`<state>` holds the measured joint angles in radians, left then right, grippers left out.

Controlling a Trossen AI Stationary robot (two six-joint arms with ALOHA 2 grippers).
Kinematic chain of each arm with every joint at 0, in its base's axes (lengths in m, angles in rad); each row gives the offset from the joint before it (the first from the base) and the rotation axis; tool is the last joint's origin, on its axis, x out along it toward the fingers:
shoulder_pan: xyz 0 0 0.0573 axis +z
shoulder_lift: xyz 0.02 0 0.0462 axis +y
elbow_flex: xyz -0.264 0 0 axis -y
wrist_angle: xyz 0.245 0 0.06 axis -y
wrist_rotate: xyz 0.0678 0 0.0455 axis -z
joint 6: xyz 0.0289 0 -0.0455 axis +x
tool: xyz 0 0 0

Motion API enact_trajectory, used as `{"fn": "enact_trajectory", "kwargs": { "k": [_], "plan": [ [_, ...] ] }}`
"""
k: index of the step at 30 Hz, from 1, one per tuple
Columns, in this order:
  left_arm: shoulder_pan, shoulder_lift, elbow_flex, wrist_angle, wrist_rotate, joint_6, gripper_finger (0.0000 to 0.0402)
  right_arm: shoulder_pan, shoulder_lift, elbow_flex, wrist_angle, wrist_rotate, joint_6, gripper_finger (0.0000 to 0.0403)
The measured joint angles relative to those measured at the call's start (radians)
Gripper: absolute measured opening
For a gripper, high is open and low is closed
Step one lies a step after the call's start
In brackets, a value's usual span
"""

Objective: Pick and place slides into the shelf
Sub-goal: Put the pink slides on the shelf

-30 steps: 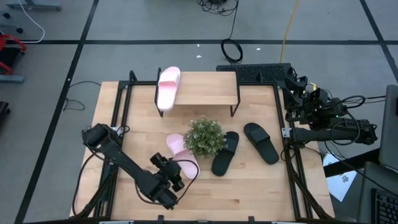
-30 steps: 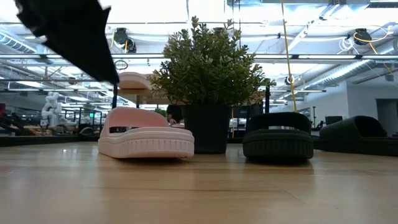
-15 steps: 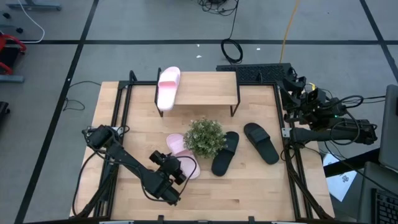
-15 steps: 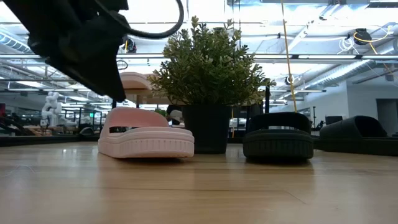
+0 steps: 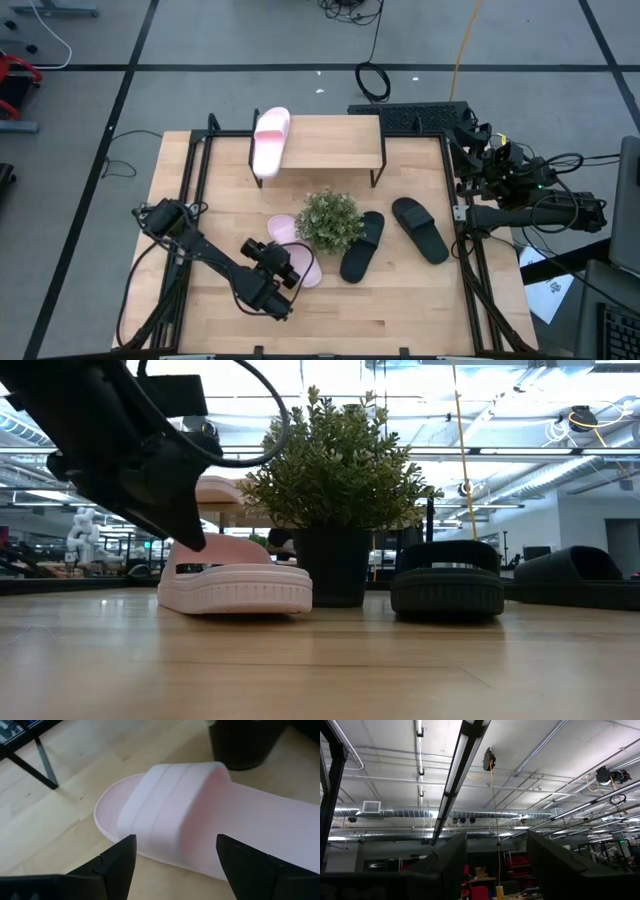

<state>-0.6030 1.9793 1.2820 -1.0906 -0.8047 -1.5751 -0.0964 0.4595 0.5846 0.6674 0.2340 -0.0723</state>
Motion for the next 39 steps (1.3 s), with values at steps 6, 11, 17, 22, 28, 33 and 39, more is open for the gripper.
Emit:
{"fn": "enact_trajectory", "kwargs": {
  "k": [6, 11, 17, 22, 28, 33, 39],
  "plan": [
    [0.024, 0.0, -0.043, 0.024, 0.001, -0.035, 0.0271, 0.0, 0.0, 0.0, -0.008, 0.0, 0.0, 0.0196],
    [0.039, 0.0, -0.082, 0.055, 0.024, -0.066, 0.0271, 0.0, 0.0, 0.0, -0.017, 0.0, 0.0, 0.0196],
    [0.041, -0.001, -0.11, 0.053, 0.03, -0.105, 0.0264, 0.0, 0.0, 0.0, -0.017, 0.0, 0.0, 0.0196],
    [0.042, -0.001, -0.112, 0.058, 0.035, -0.11, 0.019, 0.0, 0.0, 0.0, -0.017, 0.0, 0.0, 0.0196],
    [0.042, -0.001, -0.113, 0.095, 0.035, -0.106, 0.0031, 0.0, 0.0, 0.0, -0.017, 0.0, 0.0, 0.0196],
    [0.023, -0.001, -0.113, 0.096, 0.035, -0.132, 0.0007, 0.0, 0.0, 0.0, -0.017, 0.0, 0.0, 0.0196],
    [-0.019, -0.001, -0.074, 0.034, 0.048, -0.198, 0.0003, 0.0, 0.0, 0.0, -0.016, 0.0, 0.0, 0.0196]
  ]
}}
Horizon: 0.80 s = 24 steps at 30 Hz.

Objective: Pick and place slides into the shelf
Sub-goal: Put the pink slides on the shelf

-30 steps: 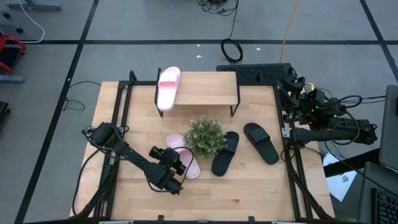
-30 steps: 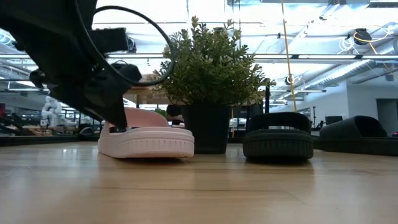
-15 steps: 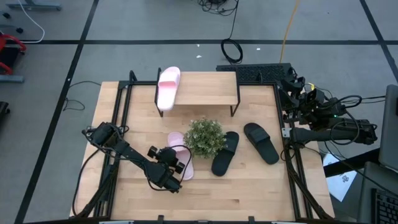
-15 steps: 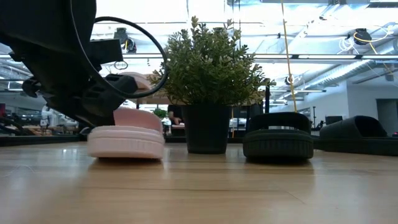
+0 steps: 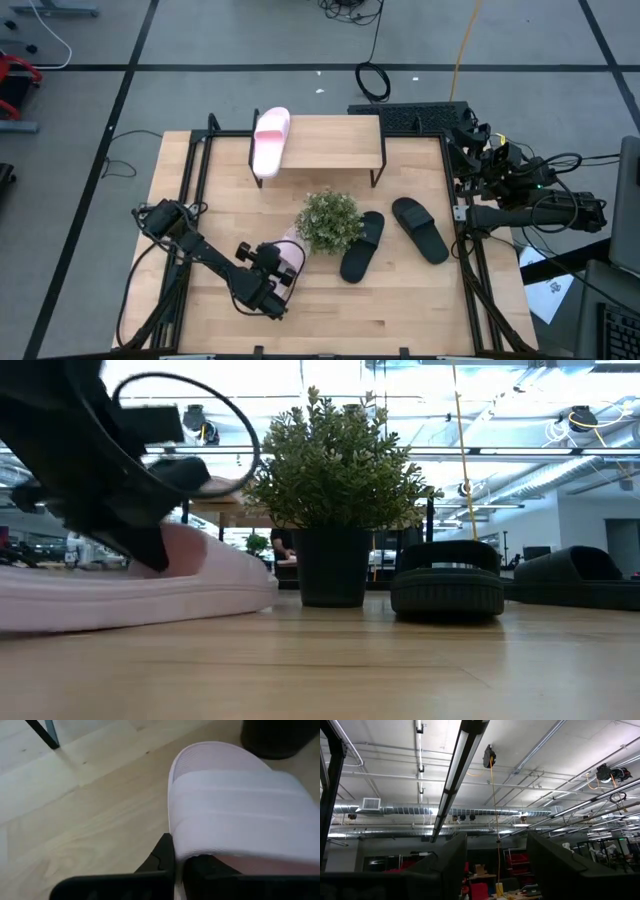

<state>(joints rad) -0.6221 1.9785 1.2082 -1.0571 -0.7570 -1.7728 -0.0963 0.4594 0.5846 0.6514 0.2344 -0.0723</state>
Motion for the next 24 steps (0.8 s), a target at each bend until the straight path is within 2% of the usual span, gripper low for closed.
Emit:
{"fn": "enact_trajectory", "kwargs": {
  "k": [6, 12, 18, 24],
  "plan": [
    [-0.041, 0.0, 0.1, -0.263, 0.003, -0.115, 0.0002, 0.0, 0.0, 0.0, 0.002, 0.0, 0.0, 0.0196],
    [-0.093, 0.0, 0.237, -0.515, 0.079, -0.195, 0.0001, 0.0, 0.0, 0.0, 0.003, 0.0, 0.0, 0.0196],
    [-0.153, -0.04, 0.295, -0.518, 0.159, -0.203, 0.0001, 0.0, 0.0, 0.0, 0.01, 0.0, 0.0, 0.0196],
    [-0.197, -0.128, 0.295, -0.518, 0.256, -0.183, 0.0, 0.0, 0.0, 0.0, 0.021, 0.0, -0.009, 0.0196]
  ]
}}
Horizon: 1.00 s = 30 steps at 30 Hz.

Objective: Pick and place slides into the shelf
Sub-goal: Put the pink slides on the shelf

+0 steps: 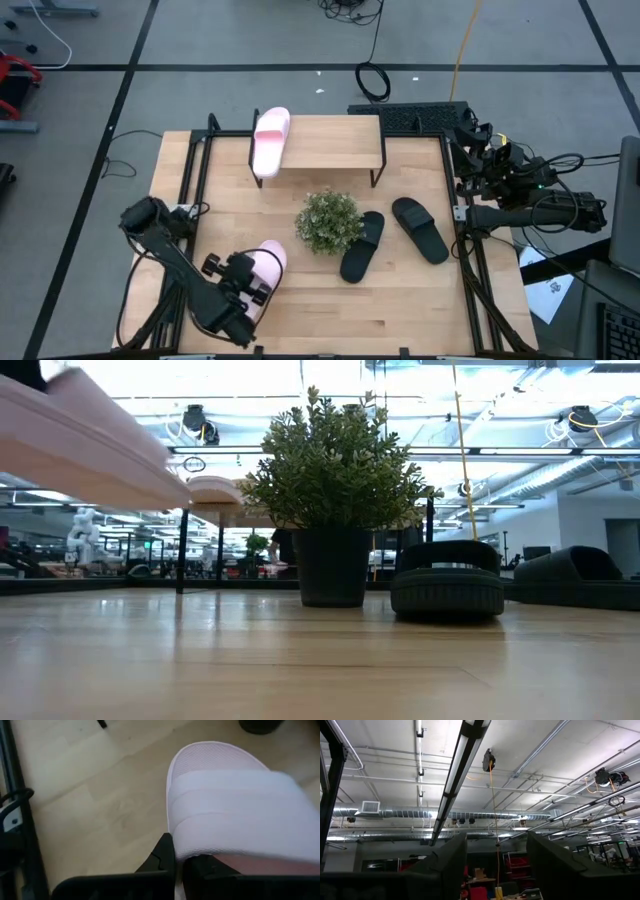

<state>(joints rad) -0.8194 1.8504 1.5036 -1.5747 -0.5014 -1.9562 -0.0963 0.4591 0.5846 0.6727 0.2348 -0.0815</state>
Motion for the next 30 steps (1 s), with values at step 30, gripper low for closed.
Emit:
{"fn": "enact_trajectory", "kwargs": {
  "k": [30],
  "plan": [
    [0.728, -0.406, 0.349, 0.55, -0.565, 1.046, 0.0, 0.0, 0.0, 0.0, 0.055, 0.145, -0.01, 0.0196]
  ]
}}
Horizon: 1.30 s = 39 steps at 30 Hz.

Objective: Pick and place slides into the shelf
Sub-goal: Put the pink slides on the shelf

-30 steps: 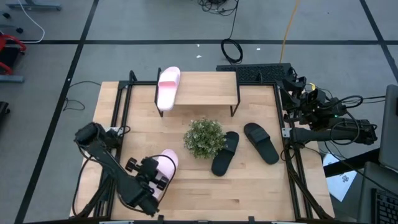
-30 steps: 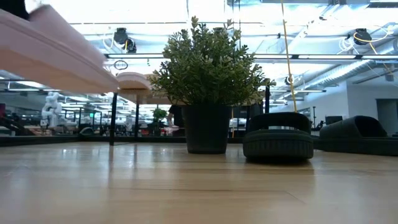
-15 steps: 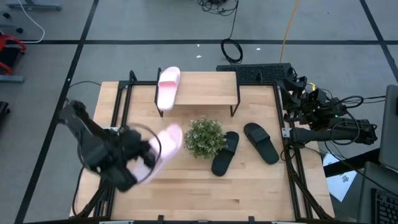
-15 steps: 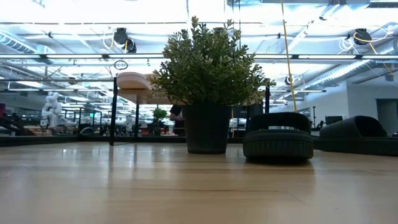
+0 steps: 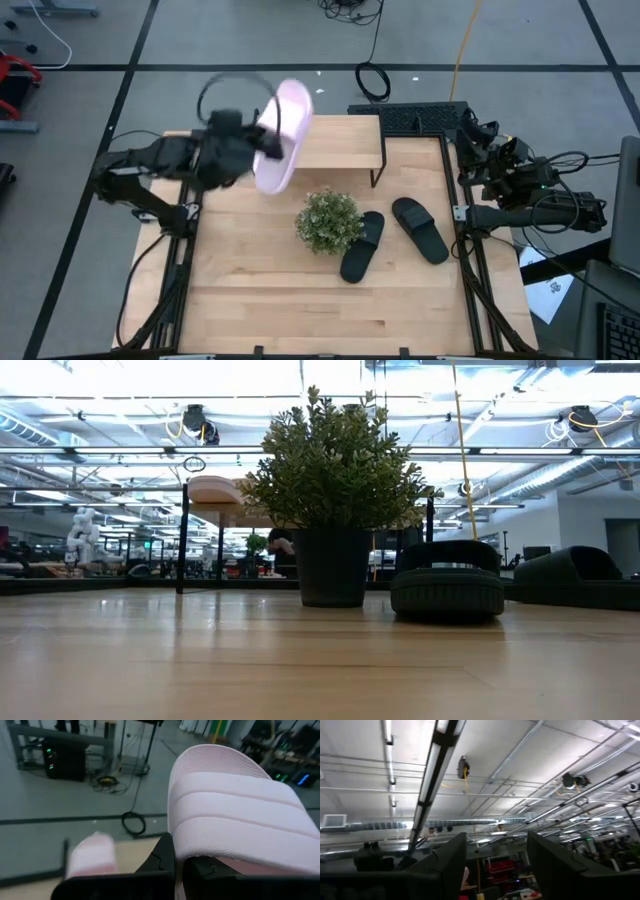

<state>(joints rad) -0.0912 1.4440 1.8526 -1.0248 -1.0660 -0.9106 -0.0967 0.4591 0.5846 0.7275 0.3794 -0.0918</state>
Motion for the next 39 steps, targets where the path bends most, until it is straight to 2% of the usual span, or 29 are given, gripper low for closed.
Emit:
{"fn": "enact_trajectory", "kwargs": {
  "k": [2, 4, 14, 22, 30, 39],
  "plan": [
    [0.069, 0.023, 0.003, 0.13, 0.057, 0.1, 0.0, 0.0, 0.0, 0.0, 0.003, 0.037, -0.006, 0.0196],
    [0.12, 0.056, 0.001, 0.17, 0.095, 0.127, 0.0, 0.0, 0.0, 0.0, 0.004, 0.045, -0.011, 0.0196],
    [0.266, 0.234, -0.001, 0.216, 0.173, -0.012, 0.0, 0.0, 0.0, 0.0, 0.01, 0.071, -0.082, 0.0196],
    [0.32, 0.306, 0.0, 0.192, 0.133, -0.041, 0.0, 0.0, 0.0, 0.0, 0.01, 0.078, -0.165, 0.0196],
    [0.341, 0.347, 0.0, 0.076, 0.104, -0.113, 0.0, 0.0, 0.0, 0.0, 0.004, 0.102, -0.257, 0.0196],
    [0.361, 0.401, 0.0, 0.022, 0.114, -0.147, 0.0, 0.0, 0.0, 0.0, 0.009, 0.124, -0.315, 0.0196]
  ]
}}
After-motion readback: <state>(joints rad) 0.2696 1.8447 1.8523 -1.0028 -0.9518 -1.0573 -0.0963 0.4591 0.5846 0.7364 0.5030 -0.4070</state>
